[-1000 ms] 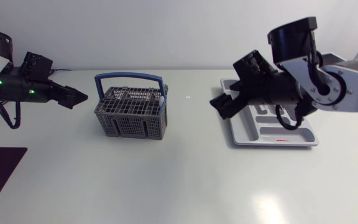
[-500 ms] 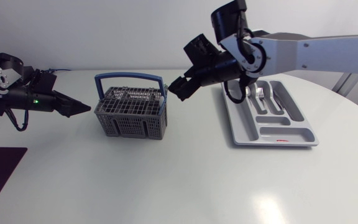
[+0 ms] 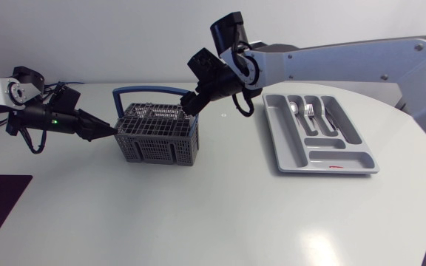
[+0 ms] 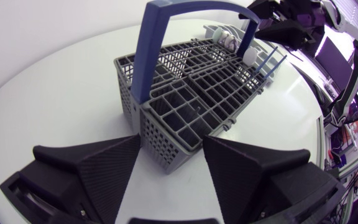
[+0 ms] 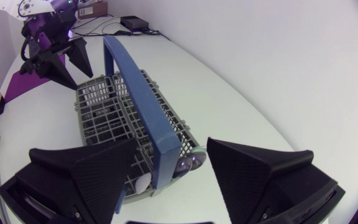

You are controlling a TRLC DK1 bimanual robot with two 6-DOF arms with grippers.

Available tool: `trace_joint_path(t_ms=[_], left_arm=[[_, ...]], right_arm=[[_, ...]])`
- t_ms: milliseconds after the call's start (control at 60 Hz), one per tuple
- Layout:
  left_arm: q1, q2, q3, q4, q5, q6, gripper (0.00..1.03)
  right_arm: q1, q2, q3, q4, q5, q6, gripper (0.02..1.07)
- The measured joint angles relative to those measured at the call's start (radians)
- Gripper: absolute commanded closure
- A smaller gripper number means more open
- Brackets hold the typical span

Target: Unload the cutlery basket into the drawer organizer.

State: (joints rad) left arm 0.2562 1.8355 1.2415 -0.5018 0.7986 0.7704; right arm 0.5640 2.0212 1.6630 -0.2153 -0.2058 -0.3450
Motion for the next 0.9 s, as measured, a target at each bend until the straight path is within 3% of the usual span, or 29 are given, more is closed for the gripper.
trace_joint_path(t_ms=[117,250,567,900], left_arm=[[-0.003,0.033,0.044,-0.058,0.035,0.022,0.44],[-0.007,0.06,0.072,-0.097,0.049,0.046,0.48],[-0.06,0.055,0.074,-0.206,0.068,0.121,0.49],[-0.158,-0.109,-0.118,-0.249,0.05,0.173,0.49]], right_arm=[[-0.001,0.025,0.018,-0.007,0.031,0.0,0.74],[-0.001,0.028,0.018,-0.013,0.029,0.0,0.83],[-0.011,-0.007,-0.023,-0.014,0.029,0.007,0.84],[-0.024,-0.224,-0.293,-0.013,0.042,0.003,0.84]])
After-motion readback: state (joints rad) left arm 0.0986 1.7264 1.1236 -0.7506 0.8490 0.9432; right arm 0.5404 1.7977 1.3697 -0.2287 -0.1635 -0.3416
